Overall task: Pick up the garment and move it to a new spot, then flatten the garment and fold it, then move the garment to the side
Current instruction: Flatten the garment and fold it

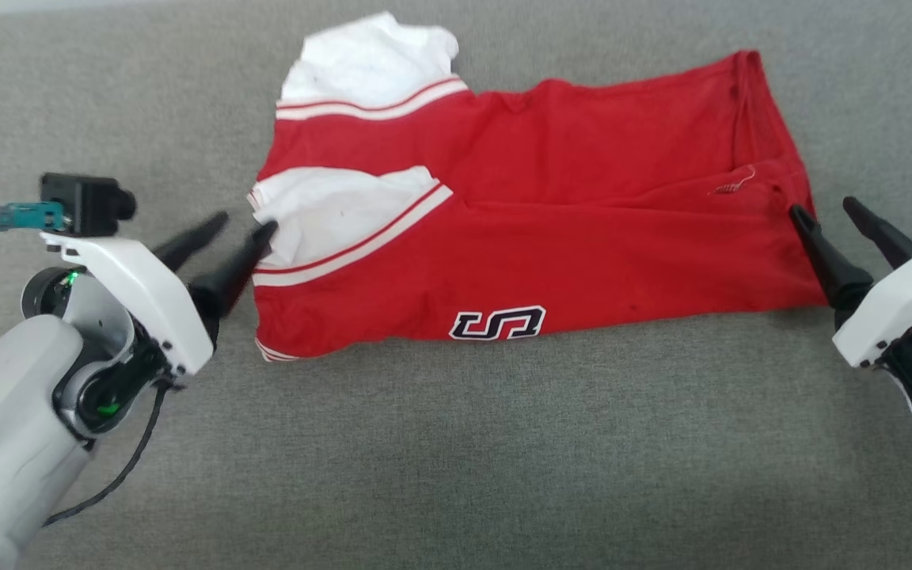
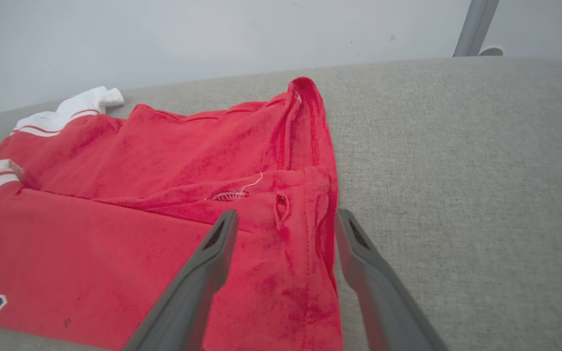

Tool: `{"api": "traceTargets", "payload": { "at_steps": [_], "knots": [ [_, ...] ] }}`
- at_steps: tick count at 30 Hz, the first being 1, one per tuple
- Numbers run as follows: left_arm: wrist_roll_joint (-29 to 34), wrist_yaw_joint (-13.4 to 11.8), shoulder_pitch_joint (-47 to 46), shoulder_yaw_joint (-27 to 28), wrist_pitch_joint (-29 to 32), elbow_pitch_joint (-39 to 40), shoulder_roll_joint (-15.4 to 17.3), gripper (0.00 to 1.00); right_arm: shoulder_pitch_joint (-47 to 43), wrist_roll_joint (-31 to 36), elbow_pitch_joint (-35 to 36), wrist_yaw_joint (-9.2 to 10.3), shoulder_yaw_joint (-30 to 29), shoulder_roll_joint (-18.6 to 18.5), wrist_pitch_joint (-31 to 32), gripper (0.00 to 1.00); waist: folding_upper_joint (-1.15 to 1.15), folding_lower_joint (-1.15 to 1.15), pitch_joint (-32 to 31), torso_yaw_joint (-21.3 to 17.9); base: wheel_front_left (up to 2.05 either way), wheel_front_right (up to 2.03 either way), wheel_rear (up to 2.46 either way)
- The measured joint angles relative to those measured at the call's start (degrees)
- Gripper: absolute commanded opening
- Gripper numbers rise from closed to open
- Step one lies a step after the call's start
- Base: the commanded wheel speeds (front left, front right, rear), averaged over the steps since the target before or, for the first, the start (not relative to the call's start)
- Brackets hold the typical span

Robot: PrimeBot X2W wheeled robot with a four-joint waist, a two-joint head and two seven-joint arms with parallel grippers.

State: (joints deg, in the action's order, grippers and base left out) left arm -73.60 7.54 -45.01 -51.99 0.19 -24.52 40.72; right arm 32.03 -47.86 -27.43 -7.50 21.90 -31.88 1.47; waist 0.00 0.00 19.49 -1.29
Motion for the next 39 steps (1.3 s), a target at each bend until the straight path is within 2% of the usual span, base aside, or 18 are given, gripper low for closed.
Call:
{"api": "traceTargets", "payload": {
  "at_steps": [5,12,16,17,18,20,27,32,33,36,39],
  "knots": [
    [-1.8,-0.5,1.0,-3.8,10.6,4.4,4.0,1.0,-1.5,0.0,1.2,0.0,-0.1,0.4,-0.6,1.0,0.0,0.0,-2.2,-0.4,0.0,0.0,0.0],
    [-6.2,-4.7,2.3,-6.5,22.4,6.8,5.7,1.0,-1.6,0.5,3.6,0.0,0.2,2.2,-0.5,1.0,0.0,0.0,-1.9,-3.2,0.0,0.0,0.0],
    [-8.1,-5.9,2.3,-6.6,25.6,6.6,6.1,1.0,-1.6,0.8,4.4,0.0,0.2,2.4,-0.2,1.0,0.0,0.0,-1.2,-4.5,0.0,0.0,0.0],
    [-8.5,-6.1,2.2,-6.6,26.3,6.3,6.2,0.92,-1.6,0.9,4.5,0.0,0.2,2.5,-0.1,1.0,0.0,0.0,-1.0,-4.9,0.0,0.0,0.0],
    [-8.7,-6.1,2.0,-6.6,26.8,6.0,6.1,0.78,-1.5,1.0,4.6,0.0,0.2,2.5,0.0,1.0,0.0,0.0,-0.7,-5.3,0.0,0.0,0.0],
    [-9.3,-6.3,1.8,-6.4,27.2,4.9,5.9,0.0,-1.5,1.3,4.6,0.0,0.4,2.5,0.3,1.0,0.0,0.0,-0.2,-6.0,0.0,0.0,0.0],
    [-9.0,-5.8,0.6,-6.4,27.7,3.4,5.1,0.0,-0.2,4.2,4.6,0.0,2.5,0.1,5.0,1.0,0.0,0.0,1.1,-6.5,0.0,0.0,0.0],
    [-7.7,-5.2,-0.6,-6.5,27.0,3.7,3.7,0.0,1.9,4.0,5.1,0.0,5.6,-2.7,14.1,1.0,0.0,0.0,1.9,-5.1,0.0,0.0,0.0],
    [-7.2,-5.0,-0.9,-6.6,26.4,3.8,3.0,0.0,3.0,3.1,5.0,0.0,6.9,-3.2,18.3,1.0,0.0,0.0,2.3,-4.4,0.0,0.0,0.0],
    [-5.3,-4.6,-2.1,-7.2,25.7,3.7,1.4,0.0,5.3,1.7,3.1,0.0,8.3,-4.4,25.0,1.0,0.0,0.0,3.1,-2.8,0.0,0.0,0.0],
    [-4.8,-4.1,-2.7,-7.2,24.6,2.9,-0.4,0.0,6.7,1.4,1.7,0.0,9.5,-5.4,27.4,1.0,0.0,0.0,3.5,-1.5,0.0,0.0,0.0]
  ]
}}
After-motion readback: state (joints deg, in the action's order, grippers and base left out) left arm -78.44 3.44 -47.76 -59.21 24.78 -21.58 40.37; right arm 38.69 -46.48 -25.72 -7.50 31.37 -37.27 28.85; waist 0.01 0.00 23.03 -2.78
